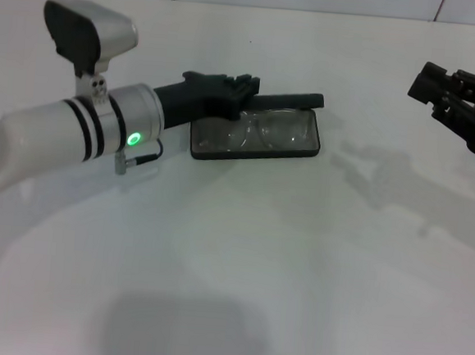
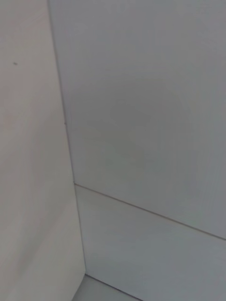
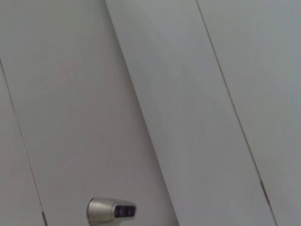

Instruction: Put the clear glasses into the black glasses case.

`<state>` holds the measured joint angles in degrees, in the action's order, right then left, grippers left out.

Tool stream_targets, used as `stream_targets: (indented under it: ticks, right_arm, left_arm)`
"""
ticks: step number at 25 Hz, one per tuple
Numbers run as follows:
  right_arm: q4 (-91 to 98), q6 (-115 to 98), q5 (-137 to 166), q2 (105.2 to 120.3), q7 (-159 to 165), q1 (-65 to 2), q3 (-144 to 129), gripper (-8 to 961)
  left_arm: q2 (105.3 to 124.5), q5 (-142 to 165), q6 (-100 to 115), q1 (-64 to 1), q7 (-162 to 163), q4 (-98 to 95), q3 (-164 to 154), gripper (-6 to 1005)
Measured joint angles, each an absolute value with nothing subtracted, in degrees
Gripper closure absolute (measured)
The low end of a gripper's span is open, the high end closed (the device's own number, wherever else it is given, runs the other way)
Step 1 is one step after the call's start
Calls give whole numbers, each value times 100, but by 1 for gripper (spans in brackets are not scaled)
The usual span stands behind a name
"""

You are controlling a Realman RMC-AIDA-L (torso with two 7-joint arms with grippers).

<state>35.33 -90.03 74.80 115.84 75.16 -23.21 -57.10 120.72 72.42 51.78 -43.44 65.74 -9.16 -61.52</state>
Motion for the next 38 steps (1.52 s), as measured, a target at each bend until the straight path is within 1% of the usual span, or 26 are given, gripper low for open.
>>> stream_targets:
  ticks: [8,13,15,19,24,27,31,32,33,36,38]
  right_arm:
    - [3406,-8953,7486,11576,7475,-2452,-5692,699]
    - [3422,-8959,7486,11568,7452,-2498,-5672,697]
    - [3435,-8968,7487,11559,7452,-2510,-5665,696]
    - [3467,-8978,7521,11530,7414,-2513,-5671,695]
    - [3507,-9042,7558,11464,7043,-2508,-5700,693]
    - [3640,-9067,7712,11462,6734,-2487,-5735,692]
    - [3915,-9149,8039,11494,6668,-2509,-5764,691]
    - [3975,-9170,8103,11500,6677,-2509,-5779,662]
    - [4047,-9188,8204,11504,6698,-2517,-5798,633]
    - [4238,-9197,8662,11521,6787,-2577,-5920,545]
    - [4253,-9175,8864,11528,6823,-2652,-6029,382]
  left_arm:
    - [12076,7252,5532,-4066,6275,-733,-6193,842]
    - [12062,7253,6261,-3934,6282,-914,-6185,842]
    - [12036,7277,6831,-3772,6281,-1182,-6199,841]
    - [12015,7278,8441,-3063,6359,-2407,-6206,841]
    - [11970,7458,9223,-2199,6925,-3564,-6280,840]
    - [11915,7709,9274,-1868,7249,-3833,-6262,800]
    - [11795,7778,9531,-1478,7507,-4048,-6218,746]
    - [11788,7777,9622,-1382,7504,-4144,-6217,732]
    - [11802,7778,9654,-1295,7502,-4274,-6215,691]
    - [11927,7799,9684,-973,7335,-4731,-6213,566]
    - [11967,7770,9689,-791,7151,-4925,-6200,488]
